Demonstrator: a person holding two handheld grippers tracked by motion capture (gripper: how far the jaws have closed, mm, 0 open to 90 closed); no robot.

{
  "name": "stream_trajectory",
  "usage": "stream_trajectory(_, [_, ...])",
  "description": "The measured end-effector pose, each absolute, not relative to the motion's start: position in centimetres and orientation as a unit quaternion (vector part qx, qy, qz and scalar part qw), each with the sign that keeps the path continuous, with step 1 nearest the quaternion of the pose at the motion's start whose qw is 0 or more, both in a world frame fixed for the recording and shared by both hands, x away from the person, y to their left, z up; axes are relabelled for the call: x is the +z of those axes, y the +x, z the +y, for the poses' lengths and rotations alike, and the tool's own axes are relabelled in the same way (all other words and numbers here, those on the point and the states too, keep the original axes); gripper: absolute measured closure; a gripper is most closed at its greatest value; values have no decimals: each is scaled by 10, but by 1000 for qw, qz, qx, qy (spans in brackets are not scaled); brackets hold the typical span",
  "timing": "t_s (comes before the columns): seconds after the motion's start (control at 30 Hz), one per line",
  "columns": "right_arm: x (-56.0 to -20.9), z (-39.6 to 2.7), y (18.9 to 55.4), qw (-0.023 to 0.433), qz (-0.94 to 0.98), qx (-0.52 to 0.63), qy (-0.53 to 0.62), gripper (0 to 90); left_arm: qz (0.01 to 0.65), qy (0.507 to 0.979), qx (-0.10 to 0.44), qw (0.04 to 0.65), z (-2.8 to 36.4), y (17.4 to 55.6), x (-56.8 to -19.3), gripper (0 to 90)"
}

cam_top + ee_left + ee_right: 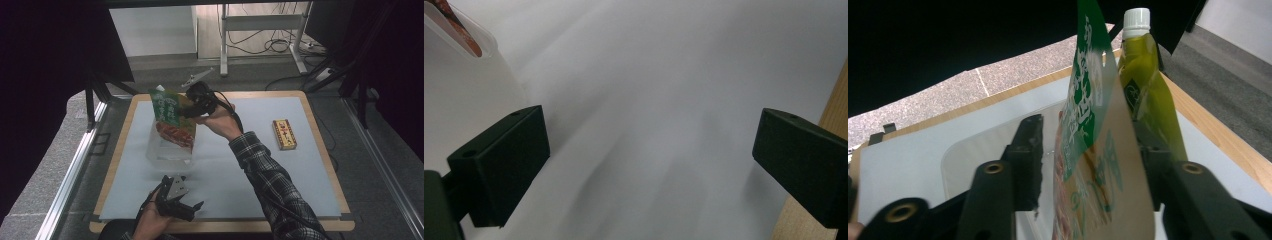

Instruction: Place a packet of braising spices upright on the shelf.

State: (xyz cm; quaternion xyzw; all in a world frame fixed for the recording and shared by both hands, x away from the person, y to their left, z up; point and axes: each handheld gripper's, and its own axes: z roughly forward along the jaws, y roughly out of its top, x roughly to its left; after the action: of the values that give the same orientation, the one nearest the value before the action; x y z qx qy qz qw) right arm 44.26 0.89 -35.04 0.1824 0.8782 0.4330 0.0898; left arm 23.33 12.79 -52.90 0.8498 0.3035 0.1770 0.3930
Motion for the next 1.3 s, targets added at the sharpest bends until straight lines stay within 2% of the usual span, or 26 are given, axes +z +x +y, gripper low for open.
stream_trajectory(0.33, [-355, -1, 445, 91, 873, 436, 200, 396, 303, 851, 176, 391, 127, 233, -529, 14])
stream_trajectory(0.5, [-357, -6, 447, 86, 869, 439, 211, 467, 302, 852, 177, 389, 127, 233, -529, 14])
stream_trajectory(0.6, [-358, -7, 448, 84, 869, 438, 215, 470, 302, 852, 177, 390, 128, 234, -529, 14])
stream_trajectory(0.9, [-362, -16, 445, 97, 870, 433, 215, 367, 302, 852, 176, 389, 127, 234, -530, 14])
stream_trajectory(1.3, [-371, -36, 440, 103, 870, 427, 223, 318, 302, 854, 177, 386, 127, 234, -530, 15])
